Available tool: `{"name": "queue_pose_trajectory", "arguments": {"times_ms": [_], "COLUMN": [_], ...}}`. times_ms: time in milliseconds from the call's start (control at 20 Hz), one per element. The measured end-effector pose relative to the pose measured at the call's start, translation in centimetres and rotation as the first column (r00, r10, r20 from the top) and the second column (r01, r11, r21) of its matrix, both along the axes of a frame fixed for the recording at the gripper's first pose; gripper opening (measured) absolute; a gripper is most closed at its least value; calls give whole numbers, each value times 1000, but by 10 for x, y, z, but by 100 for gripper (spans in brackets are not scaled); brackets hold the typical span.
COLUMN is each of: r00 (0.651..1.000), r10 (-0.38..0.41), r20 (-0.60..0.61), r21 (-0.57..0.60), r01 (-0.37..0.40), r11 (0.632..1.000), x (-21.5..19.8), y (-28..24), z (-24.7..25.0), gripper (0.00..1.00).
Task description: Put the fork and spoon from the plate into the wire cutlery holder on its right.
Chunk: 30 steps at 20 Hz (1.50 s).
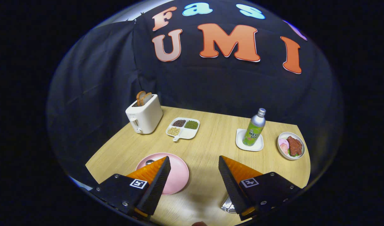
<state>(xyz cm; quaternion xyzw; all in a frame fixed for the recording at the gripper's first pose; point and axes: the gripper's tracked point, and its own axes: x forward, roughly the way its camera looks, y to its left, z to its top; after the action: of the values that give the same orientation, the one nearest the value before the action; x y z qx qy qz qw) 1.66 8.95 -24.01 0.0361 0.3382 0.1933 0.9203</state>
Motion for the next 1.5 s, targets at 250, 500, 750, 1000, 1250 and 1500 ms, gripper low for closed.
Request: {"name": "queue_pose_trajectory", "arguments": {"times_ms": [250, 500, 750, 1000, 1250, 1500], "r00": [990, 985, 979, 951, 891, 817], "r10": [26, 94, 197, 293, 372, 435], "r20": [138, 142, 45, -94, -259, -378], "r21": [42, 27, -21, -107, -137, -154], "r01": [-32, -99, -196, -302, -416, -519], "r11": [999, 995, 980, 947, 899, 841], "x": [11, 11, -3, -20, -45, -69], "y": [41, 79, 110, 122, 134, 145], "z": [16, 1, -43, -94, -138, -162], "gripper": [93, 93, 94, 94, 94, 83]}}
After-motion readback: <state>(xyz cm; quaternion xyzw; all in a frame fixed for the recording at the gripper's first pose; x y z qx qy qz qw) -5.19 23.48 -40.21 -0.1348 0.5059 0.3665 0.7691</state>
